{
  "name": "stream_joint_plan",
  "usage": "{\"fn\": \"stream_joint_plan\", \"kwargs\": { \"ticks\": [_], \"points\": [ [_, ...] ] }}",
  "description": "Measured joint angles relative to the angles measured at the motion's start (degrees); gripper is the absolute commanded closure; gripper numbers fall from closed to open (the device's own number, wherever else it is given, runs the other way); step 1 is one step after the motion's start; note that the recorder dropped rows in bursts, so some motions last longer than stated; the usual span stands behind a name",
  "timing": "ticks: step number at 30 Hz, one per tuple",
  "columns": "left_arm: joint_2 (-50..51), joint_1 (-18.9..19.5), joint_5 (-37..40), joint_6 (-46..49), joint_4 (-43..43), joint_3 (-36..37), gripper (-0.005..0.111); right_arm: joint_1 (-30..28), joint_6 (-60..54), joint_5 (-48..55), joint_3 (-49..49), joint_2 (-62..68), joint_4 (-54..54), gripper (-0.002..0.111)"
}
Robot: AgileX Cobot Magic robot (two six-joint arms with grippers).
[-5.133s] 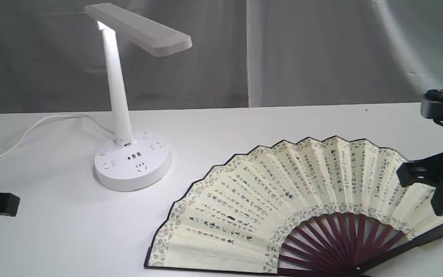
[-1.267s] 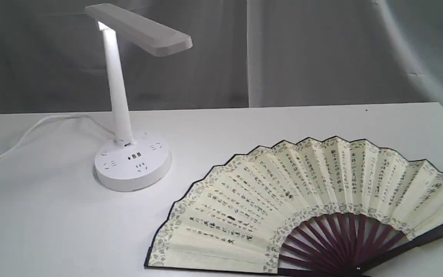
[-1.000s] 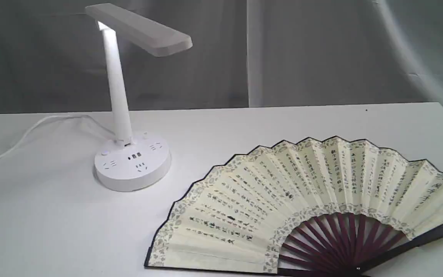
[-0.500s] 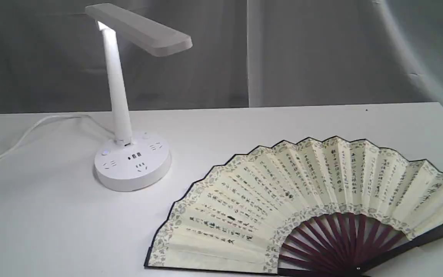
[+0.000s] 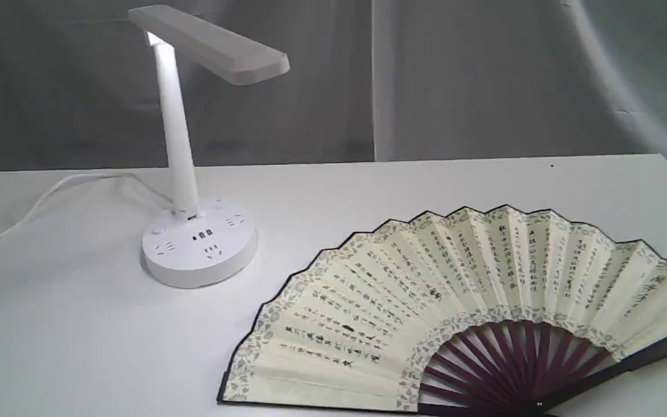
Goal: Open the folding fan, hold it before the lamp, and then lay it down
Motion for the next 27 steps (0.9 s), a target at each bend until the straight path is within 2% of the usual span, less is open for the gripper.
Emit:
{"fn": "stream_joint_plan", "kwargs": {
  "ticks": [27],
  "points": [
    [0.0, 0.0, 1.5, 0.1, 0.0, 0.0, 0.107, 0.0, 0.5, 1.4, 0.3, 0.0, 3.4, 0.108]
  ]
}}
